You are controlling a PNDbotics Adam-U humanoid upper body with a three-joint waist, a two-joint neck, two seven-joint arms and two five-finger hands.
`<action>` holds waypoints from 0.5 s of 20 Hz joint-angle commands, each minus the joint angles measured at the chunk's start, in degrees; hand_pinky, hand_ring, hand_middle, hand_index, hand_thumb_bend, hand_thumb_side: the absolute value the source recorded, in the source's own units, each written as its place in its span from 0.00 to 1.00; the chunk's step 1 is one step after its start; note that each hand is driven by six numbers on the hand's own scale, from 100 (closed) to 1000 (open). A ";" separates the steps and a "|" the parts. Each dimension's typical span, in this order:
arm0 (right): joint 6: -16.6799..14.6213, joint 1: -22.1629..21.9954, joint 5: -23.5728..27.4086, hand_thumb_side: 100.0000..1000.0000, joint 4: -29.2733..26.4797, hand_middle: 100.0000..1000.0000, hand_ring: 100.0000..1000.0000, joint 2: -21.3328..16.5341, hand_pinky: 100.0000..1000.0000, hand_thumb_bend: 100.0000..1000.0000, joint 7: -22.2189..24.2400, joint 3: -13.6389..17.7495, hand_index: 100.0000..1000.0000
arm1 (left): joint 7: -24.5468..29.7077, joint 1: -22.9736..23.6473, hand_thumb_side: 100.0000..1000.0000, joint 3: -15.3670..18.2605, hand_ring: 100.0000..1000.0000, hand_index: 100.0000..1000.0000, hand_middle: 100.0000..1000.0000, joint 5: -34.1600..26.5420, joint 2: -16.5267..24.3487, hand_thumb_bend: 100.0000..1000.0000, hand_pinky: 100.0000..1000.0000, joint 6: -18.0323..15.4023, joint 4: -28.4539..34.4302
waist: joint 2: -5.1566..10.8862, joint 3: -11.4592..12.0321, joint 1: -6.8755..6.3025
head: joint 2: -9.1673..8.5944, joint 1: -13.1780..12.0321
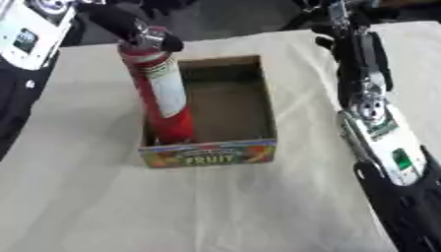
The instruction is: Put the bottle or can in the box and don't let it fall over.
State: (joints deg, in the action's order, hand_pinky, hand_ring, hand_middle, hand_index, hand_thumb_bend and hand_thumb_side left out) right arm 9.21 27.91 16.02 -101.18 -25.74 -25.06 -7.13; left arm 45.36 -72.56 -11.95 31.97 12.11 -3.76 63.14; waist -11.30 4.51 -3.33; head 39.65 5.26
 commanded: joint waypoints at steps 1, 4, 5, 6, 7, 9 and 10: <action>-0.26 0.67 0.32 0.82 -0.48 0.81 0.76 -0.67 0.82 0.23 0.04 0.18 0.79 | -1.02 -1.73 0.63 1.28 0.83 0.91 0.83 -1.25 1.84 0.58 0.80 0.22 1.86 | 1.16 0.02 0.38 | -0.43 0.21; -0.20 0.54 0.35 0.82 -0.41 0.81 0.76 -0.72 0.82 0.22 0.06 0.16 0.79 | -2.81 -2.50 0.60 2.15 0.83 0.90 0.82 -2.55 2.56 0.57 0.80 0.47 3.22 | 1.26 0.04 0.45 | -0.38 0.20; -0.20 0.48 0.37 0.82 -0.39 0.81 0.76 -0.76 0.82 0.22 0.04 0.19 0.79 | -3.16 -2.82 0.59 2.32 0.83 0.90 0.82 -2.97 2.95 0.58 0.80 0.50 3.63 | 1.32 0.12 0.45 | -0.32 0.22; -0.20 0.41 0.37 0.82 -0.38 0.81 0.76 -0.83 0.82 0.22 0.02 0.22 0.79 | -3.41 -3.18 0.58 2.51 0.83 0.90 0.82 -3.34 3.49 0.57 0.80 0.54 4.07 | 1.41 0.26 0.44 | -0.21 0.24; -0.21 0.37 0.36 0.82 -0.38 0.81 0.76 -0.91 0.82 0.22 0.01 0.25 0.79 | -3.65 -3.47 0.56 2.73 0.83 0.90 0.82 -3.66 4.05 0.55 0.80 0.65 4.50 | 1.51 0.41 0.45 | -0.13 0.24; -0.21 0.27 0.33 0.82 -0.42 0.81 0.76 -1.12 0.82 0.22 -0.03 0.34 0.79 | -4.45 -3.89 0.55 3.28 0.82 0.90 0.82 -3.99 5.43 0.53 0.79 1.18 5.32 | 1.75 0.78 0.48 | 0.08 0.31; -0.22 0.20 0.31 0.82 -0.44 0.81 0.76 -1.26 0.82 0.22 -0.06 0.42 0.79 | -4.94 -3.94 0.55 3.56 0.82 0.90 0.82 -4.03 6.23 0.52 0.79 1.57 5.61 | 1.89 1.01 0.48 | 0.17 0.35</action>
State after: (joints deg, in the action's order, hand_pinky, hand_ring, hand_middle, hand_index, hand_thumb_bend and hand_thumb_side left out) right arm 9.18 27.61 16.20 -101.15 -25.77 -25.09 -7.12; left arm 41.12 -74.79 -9.41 28.29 16.03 -2.46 67.32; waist -11.06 5.53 -3.16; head 39.71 5.43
